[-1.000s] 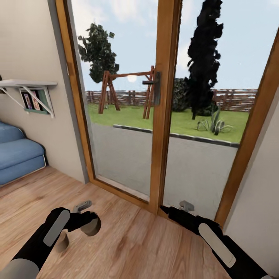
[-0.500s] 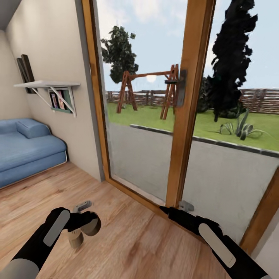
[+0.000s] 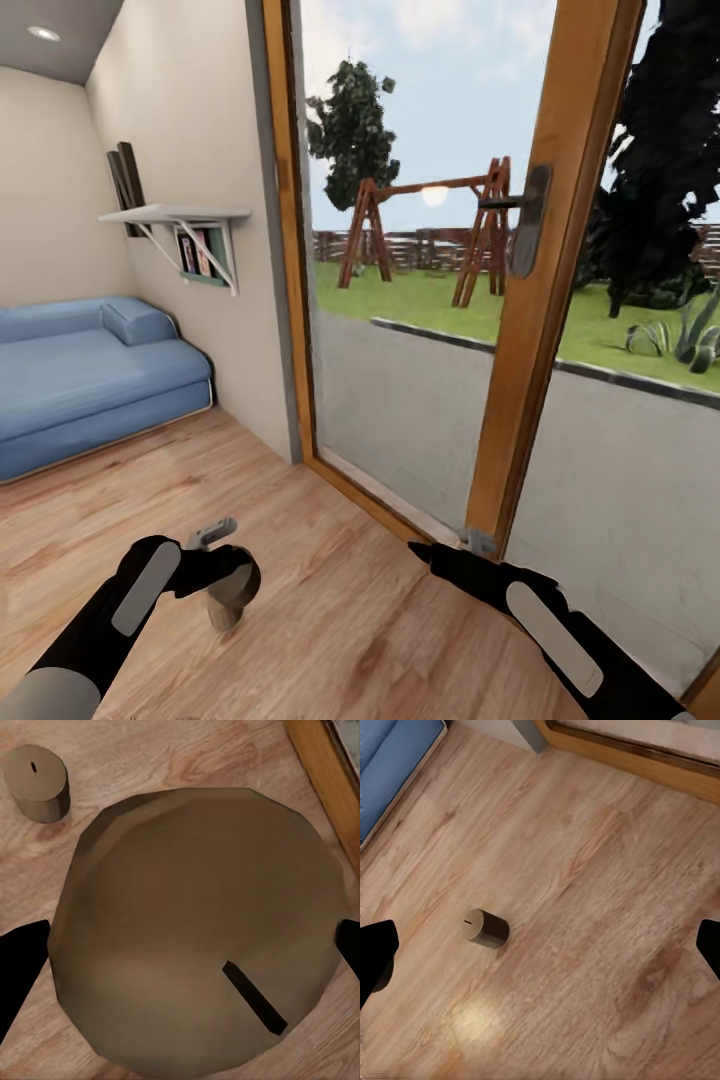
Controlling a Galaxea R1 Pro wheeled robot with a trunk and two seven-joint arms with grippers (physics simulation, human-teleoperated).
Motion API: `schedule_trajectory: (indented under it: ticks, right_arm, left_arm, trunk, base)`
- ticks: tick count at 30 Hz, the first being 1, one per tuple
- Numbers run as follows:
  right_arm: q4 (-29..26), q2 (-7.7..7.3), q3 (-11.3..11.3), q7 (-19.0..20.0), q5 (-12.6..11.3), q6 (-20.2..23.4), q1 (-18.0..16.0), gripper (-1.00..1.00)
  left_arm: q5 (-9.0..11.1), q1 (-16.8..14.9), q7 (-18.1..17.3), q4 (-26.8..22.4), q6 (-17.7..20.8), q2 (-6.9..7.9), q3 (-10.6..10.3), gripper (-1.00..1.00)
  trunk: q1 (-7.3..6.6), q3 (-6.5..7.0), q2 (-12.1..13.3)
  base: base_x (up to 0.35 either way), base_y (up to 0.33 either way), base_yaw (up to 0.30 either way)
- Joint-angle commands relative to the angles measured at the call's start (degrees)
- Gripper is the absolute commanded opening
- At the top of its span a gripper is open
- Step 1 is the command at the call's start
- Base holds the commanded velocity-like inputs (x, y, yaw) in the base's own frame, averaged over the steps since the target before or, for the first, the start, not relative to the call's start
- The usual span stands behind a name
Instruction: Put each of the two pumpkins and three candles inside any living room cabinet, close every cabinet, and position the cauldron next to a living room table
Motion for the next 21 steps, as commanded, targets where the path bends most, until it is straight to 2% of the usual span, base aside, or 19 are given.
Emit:
schedule_trajectory:
  ticks: [1,6,15,21]
  right_arm:
    - [-0.1,-0.07,0.2,-0.6,-0.6,0.0,0.0,1.0]
    - [-0.2,-0.06,0.2,-0.6,-0.6,0.0,0.0,1.0]
    - [-0.3,-0.08,0.2,-0.4,-0.5,-0.1,0.0,1.0]
    - [-0.8,-0.22,0.3,0.0,-0.5,-0.9,0.0,1.0]
  left_arm:
    - [0.7,-0.1,0.6,0.0,0.0,0.05,-0.2,-1.0]
    - [0.7,-0.1,0.7,0.0,0.0,0.05,-0.2,-1.0]
    - [0.7,-0.1,0.7,0.0,0.0,0.07,-0.2,-1.0]
    - [0.8,-0.1,0.8,0.0,0.0,0.13,-0.1,-1.0]
  trunk:
    - [-0.01,-0.14,0.0]
    - [-0.01,-0.51,0.0]
    - [-0.01,-1.16,0.0]
    - [-0.01,-1.24,0.0]
  base:
    - [0.049,-0.13,0.203]
    - [0.089,-0.168,0.202]
    - [0.14,-0.041,0.196]
    - [0.281,-0.01,0.045]
